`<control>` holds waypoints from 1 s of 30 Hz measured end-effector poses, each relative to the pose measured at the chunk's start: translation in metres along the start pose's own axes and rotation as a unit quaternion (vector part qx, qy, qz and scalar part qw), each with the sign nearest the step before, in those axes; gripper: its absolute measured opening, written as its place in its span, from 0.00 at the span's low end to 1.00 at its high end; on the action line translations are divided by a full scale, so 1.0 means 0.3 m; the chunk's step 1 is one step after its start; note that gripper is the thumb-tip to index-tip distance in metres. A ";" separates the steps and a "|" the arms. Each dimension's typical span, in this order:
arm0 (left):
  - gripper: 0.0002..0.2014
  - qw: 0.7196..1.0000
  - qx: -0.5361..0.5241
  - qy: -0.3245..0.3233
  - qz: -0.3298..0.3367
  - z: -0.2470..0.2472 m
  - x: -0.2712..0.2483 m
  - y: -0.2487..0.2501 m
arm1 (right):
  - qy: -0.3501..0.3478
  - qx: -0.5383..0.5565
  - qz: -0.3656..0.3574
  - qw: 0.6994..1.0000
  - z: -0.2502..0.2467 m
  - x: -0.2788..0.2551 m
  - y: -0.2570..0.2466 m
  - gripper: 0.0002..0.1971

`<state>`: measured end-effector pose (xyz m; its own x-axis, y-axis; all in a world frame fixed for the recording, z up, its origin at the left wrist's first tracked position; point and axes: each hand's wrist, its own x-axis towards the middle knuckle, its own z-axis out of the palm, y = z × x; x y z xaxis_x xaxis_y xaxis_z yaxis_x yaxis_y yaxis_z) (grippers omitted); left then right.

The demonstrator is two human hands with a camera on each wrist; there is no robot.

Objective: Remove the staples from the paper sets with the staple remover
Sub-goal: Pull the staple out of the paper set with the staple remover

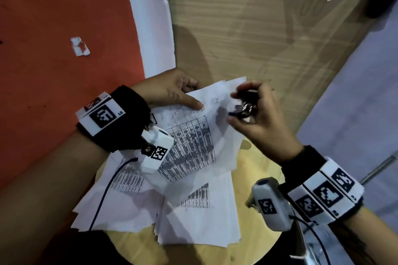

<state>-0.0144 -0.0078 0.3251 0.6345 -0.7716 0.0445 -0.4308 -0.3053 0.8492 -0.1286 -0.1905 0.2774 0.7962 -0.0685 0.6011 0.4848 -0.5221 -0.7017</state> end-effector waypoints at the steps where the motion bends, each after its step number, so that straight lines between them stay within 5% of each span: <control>1: 0.07 1.000 0.000 0.002 -0.002 0.000 -0.002 0.000 | -0.023 -0.007 -0.027 0.999 0.009 -0.004 -0.004 0.19; 6: 0.10 1.000 0.002 -0.018 -0.009 0.004 -0.004 0.011 | -0.083 -0.164 -0.156 0.971 0.006 0.015 -0.012 0.22; 15: 0.10 0.996 -0.069 -0.062 0.012 0.020 -0.004 0.015 | -0.112 -0.113 -0.164 0.974 -0.004 0.016 -0.022 0.24; 30: 0.11 0.996 -0.054 -0.066 -0.004 0.026 0.003 0.026 | -0.127 -0.186 -0.258 0.939 -0.013 0.050 -0.009 0.19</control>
<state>-0.0222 -0.0151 0.3277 0.5447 -0.8382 -0.0272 -0.3499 -0.2566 0.9010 -0.1193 -0.1936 0.2898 0.5733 0.4560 0.6807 0.7074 -0.6946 -0.1306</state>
